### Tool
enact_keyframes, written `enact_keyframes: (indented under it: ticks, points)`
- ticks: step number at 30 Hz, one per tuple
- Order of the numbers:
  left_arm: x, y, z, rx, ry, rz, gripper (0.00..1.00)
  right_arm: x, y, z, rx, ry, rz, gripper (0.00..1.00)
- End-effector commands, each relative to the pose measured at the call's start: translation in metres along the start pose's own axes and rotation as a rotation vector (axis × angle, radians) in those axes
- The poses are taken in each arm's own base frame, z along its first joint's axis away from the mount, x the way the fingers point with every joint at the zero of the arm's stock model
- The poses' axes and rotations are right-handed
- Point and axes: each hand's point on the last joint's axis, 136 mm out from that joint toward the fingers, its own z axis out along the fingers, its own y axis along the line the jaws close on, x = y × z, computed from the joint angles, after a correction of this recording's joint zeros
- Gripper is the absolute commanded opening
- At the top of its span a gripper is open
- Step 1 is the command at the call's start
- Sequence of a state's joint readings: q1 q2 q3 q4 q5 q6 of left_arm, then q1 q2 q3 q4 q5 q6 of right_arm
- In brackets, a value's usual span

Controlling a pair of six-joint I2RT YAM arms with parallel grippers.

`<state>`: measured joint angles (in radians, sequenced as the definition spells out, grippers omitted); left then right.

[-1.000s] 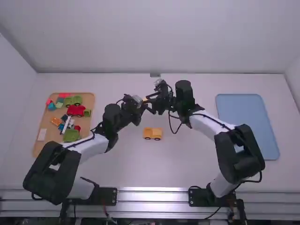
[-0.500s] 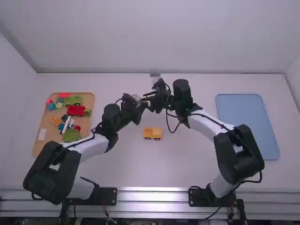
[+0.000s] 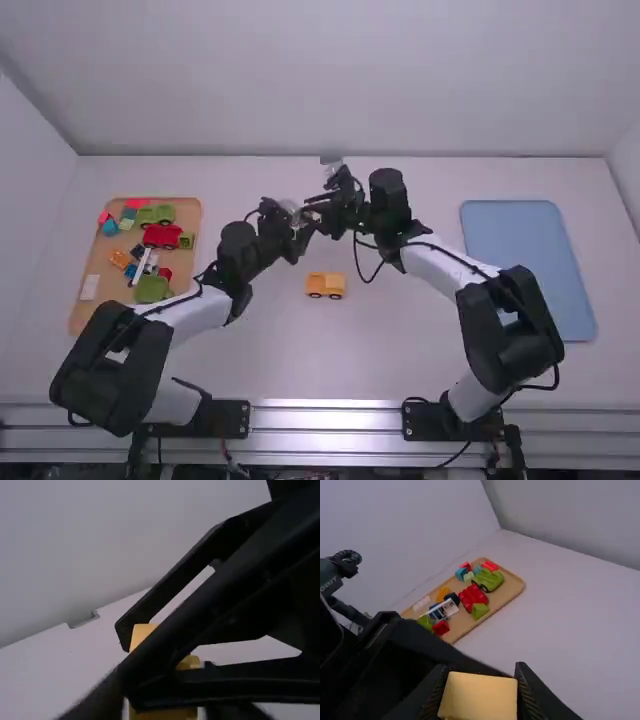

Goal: Assemble lego blocks to make yellow taxi

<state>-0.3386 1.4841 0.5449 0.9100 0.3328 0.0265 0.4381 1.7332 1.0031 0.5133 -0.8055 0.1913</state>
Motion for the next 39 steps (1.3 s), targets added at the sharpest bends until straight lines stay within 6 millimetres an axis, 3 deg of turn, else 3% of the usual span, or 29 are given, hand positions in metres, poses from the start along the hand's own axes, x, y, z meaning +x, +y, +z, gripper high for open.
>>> enact_keyframes:
  ticks: [1, 3, 8, 10, 12, 15, 18, 21, 24, 26, 27, 30, 32, 36, 39]
  points:
    - [-0.016, -0.006, 0.002, 0.026, -0.047, 0.005, 1.0, 0.004, 0.012, 0.005, -0.047, 0.013, -0.009, 0.27]
    - [-0.014, -0.006, 0.003, 0.026, -0.038, 0.001, 0.99, 0.001, 0.011, 0.005, -0.041, 0.002, -0.019, 0.26]
    - [0.02, -0.006, 0.001, 0.021, 0.1, -0.116, 0.99, -0.014, -0.017, -0.007, 0.07, -0.036, -0.028, 0.25]
    - [0.054, 0.005, -0.005, -0.05, 0.238, -0.158, 0.99, -0.025, -0.033, -0.016, 0.124, -0.036, -0.036, 0.25]
    - [0.075, 0.013, -0.012, -0.123, 0.322, -0.18, 0.99, -0.031, -0.043, -0.023, 0.157, -0.001, -0.047, 0.25]
    - [0.077, 0.018, -0.018, -0.169, 0.343, -0.21, 0.99, -0.036, -0.058, -0.029, 0.259, 0.065, -0.049, 0.23]
    - [0.063, 0.026, -0.025, -0.205, 0.315, -0.207, 0.99, -0.038, -0.062, -0.031, 0.35, 0.155, -0.073, 0.23]
    - [0.039, 0.038, -0.037, -0.257, 0.263, -0.169, 0.99, -0.037, -0.052, -0.032, 0.363, 0.246, -0.115, 0.24]
    - [0.006, 0.058, -0.062, -0.386, 0.206, -0.125, 0.99, -0.032, -0.043, -0.035, 0.385, 0.342, -0.133, 0.24]
    - [-0.016, 0.068, -0.085, -0.472, 0.179, -0.11, 0.99, -0.027, -0.035, -0.033, 0.371, 0.38, -0.155, 0.24]
    - [-0.035, 0.072, -0.105, -0.532, 0.165, -0.08, 0.99, -0.023, -0.028, -0.03, 0.35, 0.407, -0.173, 0.24]
    - [-0.061, 0.074, -0.137, -0.614, 0.131, -0.078, 0.99, -0.017, -0.021, -0.026, 0.346, 0.441, -0.197, 0.24]
    - [-0.087, 0.075, -0.179, -0.71, 0.079, -0.068, 0.99, -0.011, -0.013, -0.018, 0.363, 0.469, -0.232, 0.24]
    - [-0.109, 0.07, -0.23, -0.8, -0.015, -0.057, 0.99, 0.001, 0.009, 0.003, 0.301, 0.519, -0.317, 0.24]
    - [-0.115, 0.061, -0.252, -0.798, -0.039, -0.014, 0.99, 0.011, 0.016, 0.02, 0.26, 0.57, -0.346, 0.24]
